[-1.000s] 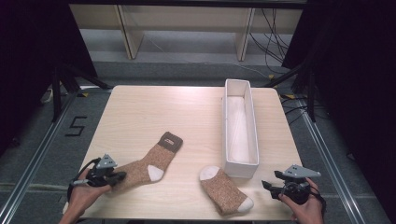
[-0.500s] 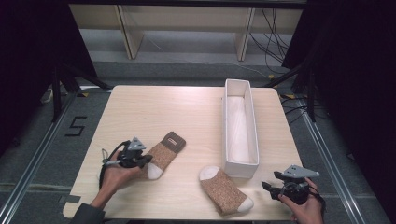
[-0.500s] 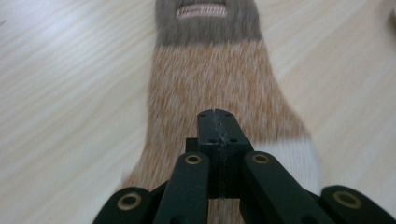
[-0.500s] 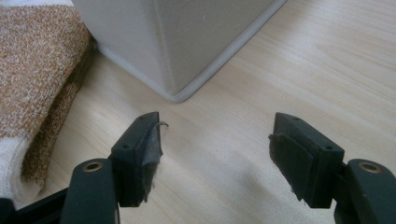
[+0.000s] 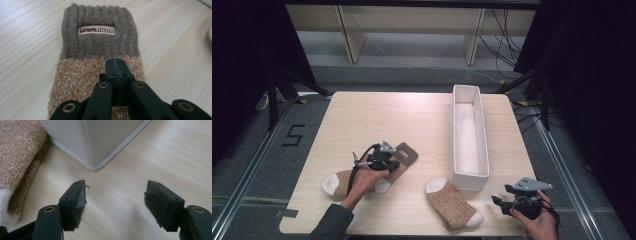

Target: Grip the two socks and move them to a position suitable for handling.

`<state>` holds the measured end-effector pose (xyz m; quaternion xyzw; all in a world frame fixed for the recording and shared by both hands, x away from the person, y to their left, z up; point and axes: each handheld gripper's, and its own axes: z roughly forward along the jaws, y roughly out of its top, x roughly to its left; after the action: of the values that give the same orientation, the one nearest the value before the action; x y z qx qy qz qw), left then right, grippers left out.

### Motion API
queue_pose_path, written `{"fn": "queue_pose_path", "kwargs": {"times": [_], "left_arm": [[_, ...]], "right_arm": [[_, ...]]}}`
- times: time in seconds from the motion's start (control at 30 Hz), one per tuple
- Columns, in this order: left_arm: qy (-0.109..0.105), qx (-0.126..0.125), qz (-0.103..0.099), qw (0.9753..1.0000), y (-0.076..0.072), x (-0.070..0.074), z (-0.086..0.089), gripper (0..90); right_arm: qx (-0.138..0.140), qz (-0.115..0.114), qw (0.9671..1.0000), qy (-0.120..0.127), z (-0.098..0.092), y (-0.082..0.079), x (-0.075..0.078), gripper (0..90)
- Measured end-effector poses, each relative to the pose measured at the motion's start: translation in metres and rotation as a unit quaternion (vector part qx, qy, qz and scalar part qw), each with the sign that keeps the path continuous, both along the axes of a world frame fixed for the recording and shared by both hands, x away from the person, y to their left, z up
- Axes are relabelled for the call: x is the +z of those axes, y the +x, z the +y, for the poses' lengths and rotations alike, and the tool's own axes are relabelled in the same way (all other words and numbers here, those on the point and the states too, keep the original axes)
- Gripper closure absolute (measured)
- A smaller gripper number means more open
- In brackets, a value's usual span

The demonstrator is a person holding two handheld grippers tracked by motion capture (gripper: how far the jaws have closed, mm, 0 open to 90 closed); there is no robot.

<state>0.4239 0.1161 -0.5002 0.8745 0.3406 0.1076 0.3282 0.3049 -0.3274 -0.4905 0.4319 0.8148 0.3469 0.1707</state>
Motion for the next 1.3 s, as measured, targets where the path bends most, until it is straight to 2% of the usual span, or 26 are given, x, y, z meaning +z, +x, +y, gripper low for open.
{"fn": "queue_pose_path", "kwargs": {"times": [0.03,0.1,0.17,0.2,0.23,0.27,0.3,0.33,0.37,0.4,0.47,0.5,0.53,0.6,0.63,0.67,0.7,0.73,0.77,0.8,0.87,0.9,1.03,1.2,1.23,1.3], "left_arm": [[0.003,-0.01,-0.003,0.9999,-0.002,0.0,-0.003,89.3],[0.0,-0.01,-0.006,0.9999,-0.004,0.001,-0.004,89.3],[-0.024,0.001,-0.019,0.9995,-0.007,0.004,0.0,89.2],[-0.024,0.001,-0.019,0.9995,-0.007,0.004,0.0,89.2],[-0.039,-0.005,-0.024,0.9989,-0.012,0.011,0.005,89.0],[-0.039,-0.005,-0.024,0.9989,-0.012,0.011,0.005,88.5],[-0.063,-0.011,-0.02,0.9978,-0.022,0.017,0.009,87.5],[-0.063,-0.011,-0.02,0.9978,-0.022,0.017,0.009,86.3],[-0.079,-0.025,-0.012,0.9964,-0.033,0.022,0.012,84.7],[-0.079,-0.025,-0.012,0.9964,-0.033,0.022,0.012,83.0],[-0.103,-0.032,-0.003,0.9942,-0.045,0.023,0.012,81.9],[-0.117,-0.038,0.007,0.9924,-0.05,0.022,0.011,78.0],[-0.128,-0.044,0.017,0.9906,-0.056,0.021,0.009,78.0],[-0.149,-0.055,0.036,0.9866,-0.066,0.018,0.005,72.0],[-0.151,-0.066,0.045,0.9853,-0.074,0.015,0.001,70.2],[-0.147,-0.071,0.049,0.9854,-0.078,0.014,-0.002,68.5],[-0.144,-0.077,0.05,0.9853,-0.08,0.014,-0.003,66.7],[-0.144,-0.077,0.05,0.9853,-0.08,0.014,-0.003,65.1],[-0.142,-0.079,0.05,0.9854,-0.085,0.014,-0.004,63.4],[-0.142,-0.079,0.05,0.9854,-0.085,0.014,-0.004,61.2],[-0.133,-0.076,0.041,0.9873,-0.089,0.015,-0.003,59.1],[-0.126,-0.071,0.036,0.9888,-0.092,0.016,0.0,55.5],[-0.136,-0.058,0.039,0.9883,-0.097,0.015,0.007,46.0],[-0.128,-0.045,0.048,0.9896,-0.107,0.013,0.018,40.5],[-0.132,-0.047,0.047,0.989,-0.108,0.012,0.019,40.5],[-0.133,-0.045,0.046,0.9889,-0.109,0.012,0.02,40.6]], "right_arm": [[0.002,0.001,1.0,-0.002,0.0,0.0,0.001,33.6],[0.001,0.001,1.0,-0.002,0.0,0.0,0.001,33.6],[0.002,-0.001,1.0,0.0,0.0,-0.001,0.002,33.7],[0.002,-0.001,1.0,0.0,0.0,-0.001,0.002,33.7],[0.01,-0.008,0.9999,-0.001,0.0,0.0,0.002,35.1],[0.01,-0.008,0.9999,-0.001,0.0,0.0,0.002,35.1],[0.011,-0.002,0.9999,-0.001,0.001,-0.002,0.004,37.4],[0.011,-0.002,0.9999,-0.001,0.001,-0.002,0.004,37.4],[0.011,0.006,0.9999,0.008,0.004,-0.003,0.004,37.4],[0.011,0.006,0.9999,0.008,0.004,-0.003,0.004,37.4],[0.017,0.009,0.9998,0.007,0.004,-0.003,0.005,37.5],[0.027,-0.007,0.9996,0.002,0.004,-0.002,0.005,37.7],[0.027,-0.007,0.9996,0.002,0.004,-0.002,0.005,37.7],[0.029,0.0,0.9995,0.015,0.01,-0.007,0.01,39.0],[0.036,-0.002,0.9993,0.01,0.012,-0.007,0.012,39.3],[0.045,-0.008,0.9989,0.009,0.014,-0.007,0.013,39.4],[0.042,0.009,0.9989,0.017,0.018,-0.009,0.014,39.7],[0.054,-0.006,0.9985,0.008,0.02,-0.008,0.014,40.5],[0.06,0.006,0.9981,0.015,0.024,-0.01,0.013,41.1],[0.06,0.006,0.9981,0.015,0.024,-0.01,0.013,41.1],[0.066,0.019,0.9974,0.019,0.03,-0.013,0.015,41.4],[0.086,0.014,0.9959,0.024,0.035,-0.013,0.016,41.5],[0.11,0.019,0.9936,0.021,0.047,-0.015,0.017,41.3],[0.144,0.037,0.9886,0.024,0.065,-0.017,0.015,42.0],[0.141,0.052,0.9883,0.028,0.068,-0.019,0.016,42.2],[0.152,0.043,0.9872,0.021,0.07,-0.018,0.015,42.3]]}}
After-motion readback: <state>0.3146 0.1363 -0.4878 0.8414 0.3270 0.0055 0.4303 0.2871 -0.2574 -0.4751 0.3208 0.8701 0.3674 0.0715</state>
